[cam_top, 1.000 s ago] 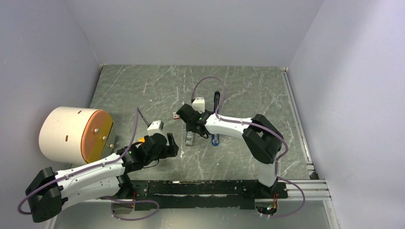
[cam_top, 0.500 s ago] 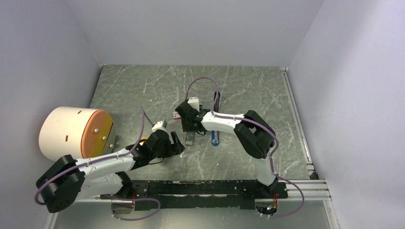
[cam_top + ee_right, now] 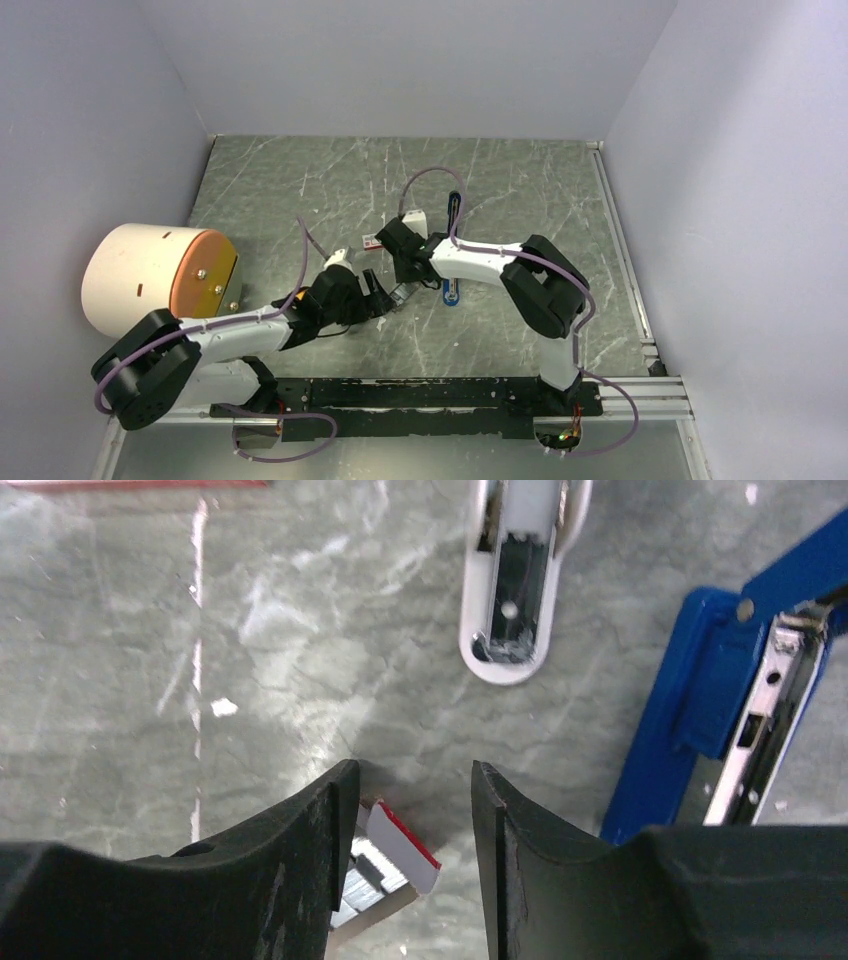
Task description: Load the staples into the stapler
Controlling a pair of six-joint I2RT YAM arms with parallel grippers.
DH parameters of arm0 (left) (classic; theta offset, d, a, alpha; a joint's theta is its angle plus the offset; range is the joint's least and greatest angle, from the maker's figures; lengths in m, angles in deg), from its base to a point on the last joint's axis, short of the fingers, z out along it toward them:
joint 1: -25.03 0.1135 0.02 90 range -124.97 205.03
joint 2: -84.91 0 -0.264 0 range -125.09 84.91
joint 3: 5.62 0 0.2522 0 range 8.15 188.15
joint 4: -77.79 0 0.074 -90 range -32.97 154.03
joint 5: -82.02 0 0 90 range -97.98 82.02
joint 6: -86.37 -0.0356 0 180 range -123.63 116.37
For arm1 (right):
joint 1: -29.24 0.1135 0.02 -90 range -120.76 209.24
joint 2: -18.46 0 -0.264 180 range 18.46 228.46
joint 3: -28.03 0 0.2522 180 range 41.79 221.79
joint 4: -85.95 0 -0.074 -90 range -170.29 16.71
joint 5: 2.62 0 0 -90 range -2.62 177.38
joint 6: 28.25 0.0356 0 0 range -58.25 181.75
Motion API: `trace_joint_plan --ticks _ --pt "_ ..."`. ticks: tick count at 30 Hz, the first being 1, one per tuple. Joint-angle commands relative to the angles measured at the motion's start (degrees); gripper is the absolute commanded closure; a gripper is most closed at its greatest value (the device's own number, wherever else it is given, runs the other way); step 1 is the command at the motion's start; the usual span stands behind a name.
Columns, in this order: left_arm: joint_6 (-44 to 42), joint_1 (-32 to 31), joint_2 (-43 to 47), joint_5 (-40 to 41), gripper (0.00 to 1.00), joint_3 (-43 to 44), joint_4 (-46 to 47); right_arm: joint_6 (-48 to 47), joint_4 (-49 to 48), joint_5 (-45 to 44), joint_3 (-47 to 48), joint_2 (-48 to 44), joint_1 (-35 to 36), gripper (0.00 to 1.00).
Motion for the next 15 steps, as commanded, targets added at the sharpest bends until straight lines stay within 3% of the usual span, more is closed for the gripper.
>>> trace_joint_plan --ticks 1,8,15 --pt "-0.45 0.45 -3.28 -2.47 0.20 1.36 0.86 2.10 2.31 0.46 -3.43 -3.52 -0.25 0.52" --pt "-1.89 0.40 -5.93 -1.96 0.52 1.78 2.94 1.66 -0.15 1.13 -6.04 -6.79 -0.25 0.57" --pt "-4.37 0.40 -4.71 3.77 0.68 1.32 1.44 0.61 -1.77 0.25 -6.70 -11.10 -0.24 0.53"
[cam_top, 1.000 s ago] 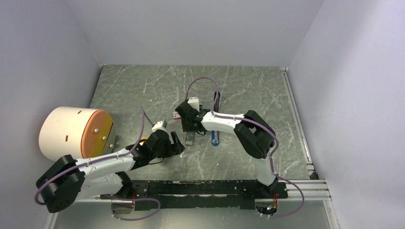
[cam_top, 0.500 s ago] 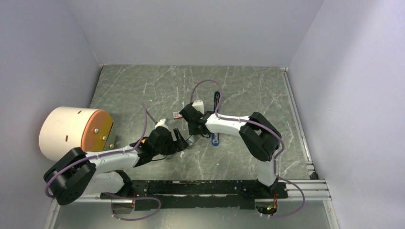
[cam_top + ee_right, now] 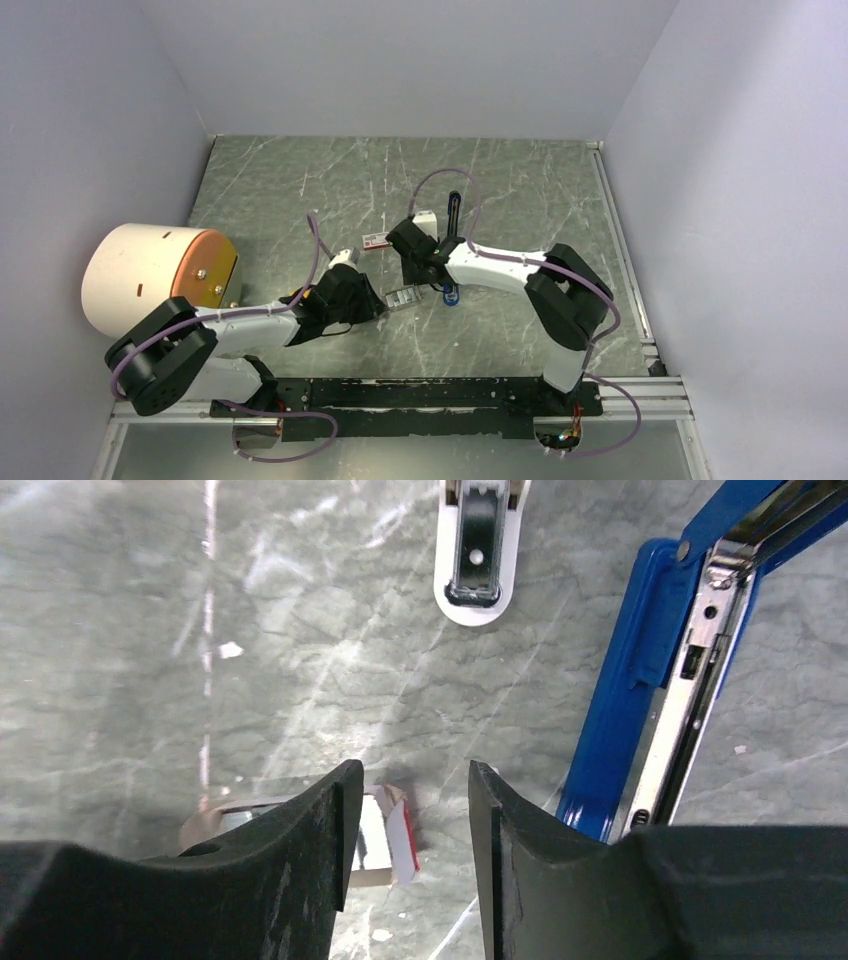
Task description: Load the staples into the stapler
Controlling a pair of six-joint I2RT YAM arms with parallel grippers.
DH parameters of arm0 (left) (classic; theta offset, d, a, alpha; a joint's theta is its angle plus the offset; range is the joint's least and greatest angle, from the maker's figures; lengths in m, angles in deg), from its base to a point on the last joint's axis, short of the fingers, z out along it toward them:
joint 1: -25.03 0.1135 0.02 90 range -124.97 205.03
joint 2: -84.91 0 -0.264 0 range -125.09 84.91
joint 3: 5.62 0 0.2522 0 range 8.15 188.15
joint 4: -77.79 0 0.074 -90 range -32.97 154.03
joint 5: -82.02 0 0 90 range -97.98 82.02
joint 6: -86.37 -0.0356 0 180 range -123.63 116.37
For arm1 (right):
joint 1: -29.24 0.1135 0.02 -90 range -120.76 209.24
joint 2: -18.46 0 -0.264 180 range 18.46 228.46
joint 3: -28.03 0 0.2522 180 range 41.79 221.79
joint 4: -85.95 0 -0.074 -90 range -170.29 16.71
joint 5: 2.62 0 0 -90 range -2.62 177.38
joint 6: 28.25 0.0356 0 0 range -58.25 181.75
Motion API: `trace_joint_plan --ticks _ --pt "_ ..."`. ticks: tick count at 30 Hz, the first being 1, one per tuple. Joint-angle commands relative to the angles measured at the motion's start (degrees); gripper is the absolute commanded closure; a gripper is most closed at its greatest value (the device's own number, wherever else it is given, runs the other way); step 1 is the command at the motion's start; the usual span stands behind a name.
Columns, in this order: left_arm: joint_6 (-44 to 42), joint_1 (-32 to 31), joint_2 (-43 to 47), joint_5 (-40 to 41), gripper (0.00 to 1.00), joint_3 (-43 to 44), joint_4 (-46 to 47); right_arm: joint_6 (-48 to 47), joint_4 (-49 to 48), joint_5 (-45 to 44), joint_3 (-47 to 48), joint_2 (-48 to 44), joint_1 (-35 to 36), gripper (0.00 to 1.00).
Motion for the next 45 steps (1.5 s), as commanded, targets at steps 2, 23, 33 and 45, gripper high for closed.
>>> trace_joint_plan --ticks 2,23,33,45 --pt "-2.80 0.30 1.50 5.20 0.71 -0.13 -1.20 -1.65 -2.33 -0.60 -0.69 -4.68 -0.24 0.52" --pt "-4.49 0.30 2.63 6.67 0.73 -1.28 -1.75 -6.57 -0.87 8.53 4.14 1.42 5.23 0.68" --pt "-4.71 0.30 3.39 6.73 0.73 -1.82 -1.96 -6.24 -1.54 7.79 5.25 3.86 5.60 0.77" --pt "-4.80 0.30 4.17 7.12 0.73 -2.09 -2.54 -5.09 -0.90 4.83 6.27 5.66 5.60 0.79"
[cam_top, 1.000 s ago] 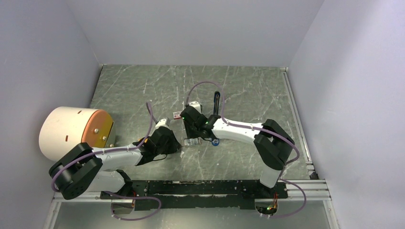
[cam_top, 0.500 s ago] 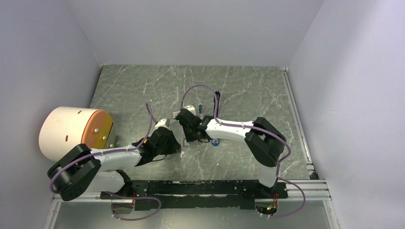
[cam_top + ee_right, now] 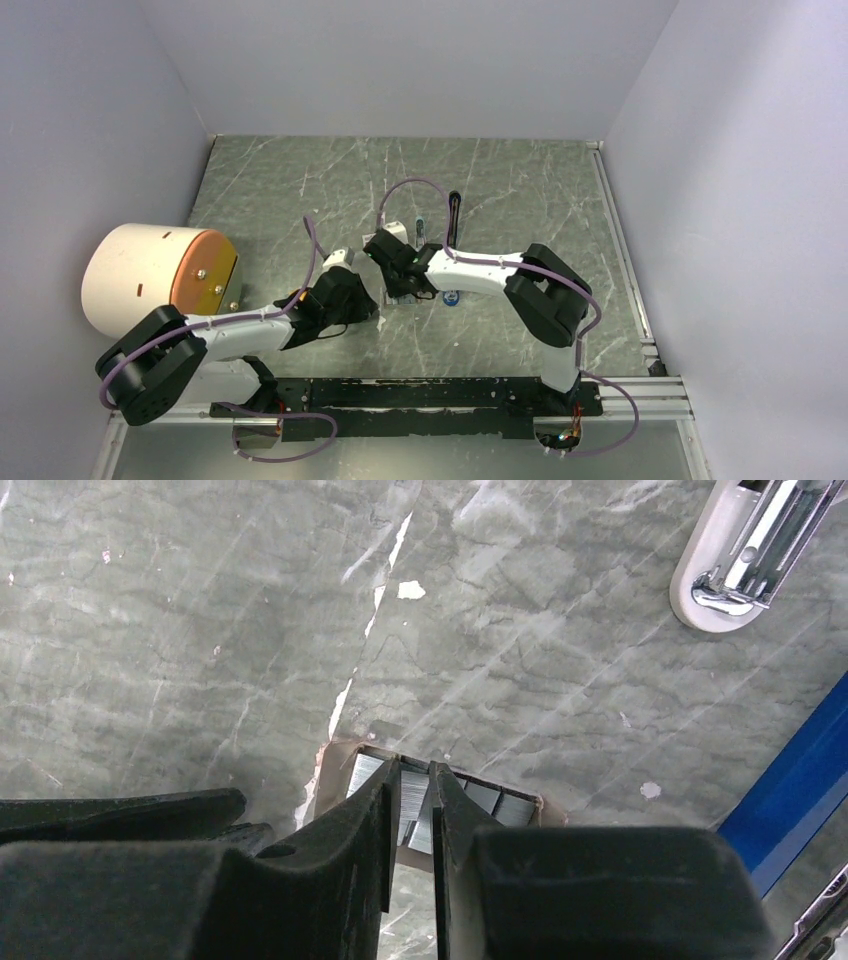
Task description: Load the staples into the stapler
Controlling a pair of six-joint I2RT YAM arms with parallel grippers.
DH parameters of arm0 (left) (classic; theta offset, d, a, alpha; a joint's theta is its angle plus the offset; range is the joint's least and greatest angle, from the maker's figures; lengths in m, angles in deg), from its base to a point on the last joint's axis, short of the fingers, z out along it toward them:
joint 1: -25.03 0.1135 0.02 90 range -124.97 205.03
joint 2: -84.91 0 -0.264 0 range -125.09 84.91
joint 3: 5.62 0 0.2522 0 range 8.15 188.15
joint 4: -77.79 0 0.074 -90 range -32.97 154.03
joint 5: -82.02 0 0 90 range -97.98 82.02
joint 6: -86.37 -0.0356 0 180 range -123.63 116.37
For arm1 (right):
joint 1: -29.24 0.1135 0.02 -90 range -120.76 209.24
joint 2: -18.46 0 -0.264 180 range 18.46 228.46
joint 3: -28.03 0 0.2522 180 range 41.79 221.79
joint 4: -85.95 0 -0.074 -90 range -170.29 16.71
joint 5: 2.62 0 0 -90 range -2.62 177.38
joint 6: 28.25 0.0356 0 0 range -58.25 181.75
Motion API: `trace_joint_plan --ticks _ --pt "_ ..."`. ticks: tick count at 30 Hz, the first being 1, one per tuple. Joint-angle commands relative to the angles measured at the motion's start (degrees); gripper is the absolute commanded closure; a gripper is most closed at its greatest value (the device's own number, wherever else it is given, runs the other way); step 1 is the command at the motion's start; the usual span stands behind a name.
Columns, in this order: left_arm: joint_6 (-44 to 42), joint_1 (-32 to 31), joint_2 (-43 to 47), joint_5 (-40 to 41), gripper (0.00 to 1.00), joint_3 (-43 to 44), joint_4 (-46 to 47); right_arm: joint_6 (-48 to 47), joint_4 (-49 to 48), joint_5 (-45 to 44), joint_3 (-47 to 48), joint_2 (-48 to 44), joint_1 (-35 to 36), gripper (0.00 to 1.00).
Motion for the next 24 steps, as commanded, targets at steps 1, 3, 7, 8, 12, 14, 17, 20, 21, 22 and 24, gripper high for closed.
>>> trace_joint_plan --ticks 1,3,7,8,12,14,17,20,21,22,24 --pt "-0.76 0.27 0.72 1.43 0.73 -0.70 -0.03 0.75 0.57 -1.51 1.73 1.46 0.18 0.78" --pt "-0.78 0.27 0.50 1.47 0.73 -0.64 -0.06 0.76 0.54 -0.89 1.99 1.94 0.16 0.75" --pt "-0.80 0.27 0.68 1.60 0.73 -0.72 -0.29 1.00 0.37 0.96 2.21 2.16 0.18 0.68" --pt "-0.73 0.27 0.77 1.69 0.73 -0.77 -0.37 1.09 0.29 1.21 2.16 2.02 0.18 0.67" --pt "-0.80 0.27 1.07 1.87 0.73 -0.84 -0.57 1.60 0.79 1.87 2.00 1.89 0.18 0.66" --pt "-0.73 0.27 1.01 1.94 0.73 -0.84 -0.56 1.60 0.82 2.00 1.83 1.76 0.18 0.67" --pt "-0.68 0.27 0.90 1.74 0.73 -0.89 -0.40 1.89 0.75 2.01 1.59 1.21 0.17 0.69" --pt "-0.67 0.27 0.89 1.69 0.73 -1.01 -0.37 2.18 1.11 1.22 1.84 1.32 0.18 0.71" --pt "-0.64 0.27 0.89 1.73 0.73 -1.06 -0.30 2.16 1.21 0.92 1.89 1.46 0.18 0.72" --pt "-0.63 0.27 0.89 1.76 0.73 -1.05 -0.33 2.21 1.50 0.39 2.09 1.76 0.18 0.72" --pt "-0.70 0.27 1.07 1.72 0.73 -1.00 -0.50 2.35 2.21 -0.07 2.81 2.42 0.18 0.72"
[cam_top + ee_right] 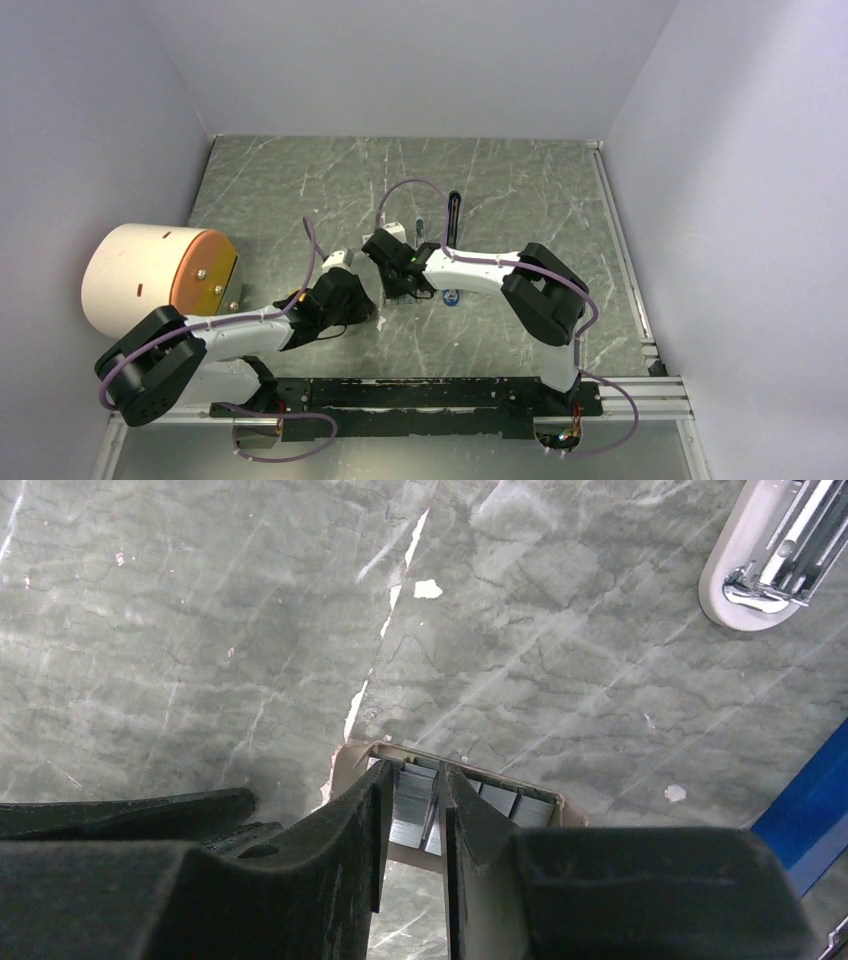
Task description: Load the staples into the stapler
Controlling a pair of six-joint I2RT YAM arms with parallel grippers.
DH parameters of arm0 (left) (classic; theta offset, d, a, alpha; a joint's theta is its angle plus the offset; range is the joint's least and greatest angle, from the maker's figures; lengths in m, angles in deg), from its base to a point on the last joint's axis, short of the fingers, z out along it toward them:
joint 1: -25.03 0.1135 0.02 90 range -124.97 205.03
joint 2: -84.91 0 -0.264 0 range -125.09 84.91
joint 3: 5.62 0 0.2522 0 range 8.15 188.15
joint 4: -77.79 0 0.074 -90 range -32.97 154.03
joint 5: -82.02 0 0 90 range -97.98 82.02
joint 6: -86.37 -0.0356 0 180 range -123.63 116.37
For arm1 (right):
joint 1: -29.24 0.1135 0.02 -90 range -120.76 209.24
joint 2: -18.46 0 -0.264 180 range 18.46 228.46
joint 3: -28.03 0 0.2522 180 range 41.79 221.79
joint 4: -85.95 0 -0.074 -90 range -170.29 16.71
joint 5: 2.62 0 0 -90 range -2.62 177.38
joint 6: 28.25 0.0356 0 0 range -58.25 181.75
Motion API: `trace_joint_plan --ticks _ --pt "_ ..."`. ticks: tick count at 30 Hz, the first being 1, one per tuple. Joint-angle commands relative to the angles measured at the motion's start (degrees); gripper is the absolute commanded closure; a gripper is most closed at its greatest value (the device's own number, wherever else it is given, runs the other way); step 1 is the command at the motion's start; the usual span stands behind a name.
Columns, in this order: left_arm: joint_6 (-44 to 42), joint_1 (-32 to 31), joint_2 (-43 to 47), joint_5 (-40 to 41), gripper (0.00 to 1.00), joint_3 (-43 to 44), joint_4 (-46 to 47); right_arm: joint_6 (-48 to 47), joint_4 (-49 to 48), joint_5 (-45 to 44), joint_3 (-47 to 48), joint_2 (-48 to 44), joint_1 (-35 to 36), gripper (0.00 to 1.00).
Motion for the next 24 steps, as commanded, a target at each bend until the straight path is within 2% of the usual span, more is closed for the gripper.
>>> trace_joint_plan --ticks 1,5,13,24 --pt "-0.73 0.27 0.93 1.30 0.73 -0.66 -0.27 0.78 2.09 -1.59 1.94 1.53 0.14 0.72" --pt "-0.73 0.28 1.44 1.72 0.73 -0.67 -0.66 0.64 3.07 -2.02 2.69 2.09 0.51 0.69" --pt "-0.65 0.27 1.37 1.63 0.73 -0.68 -0.58 1.28 5.28 -3.35 4.00 2.66 0.97 0.76" --pt "-0.90 0.32 2.42 1.98 0.73 -0.56 -1.41 2.48 3.90 -5.28 3.48 -2.66 1.04 0.77"
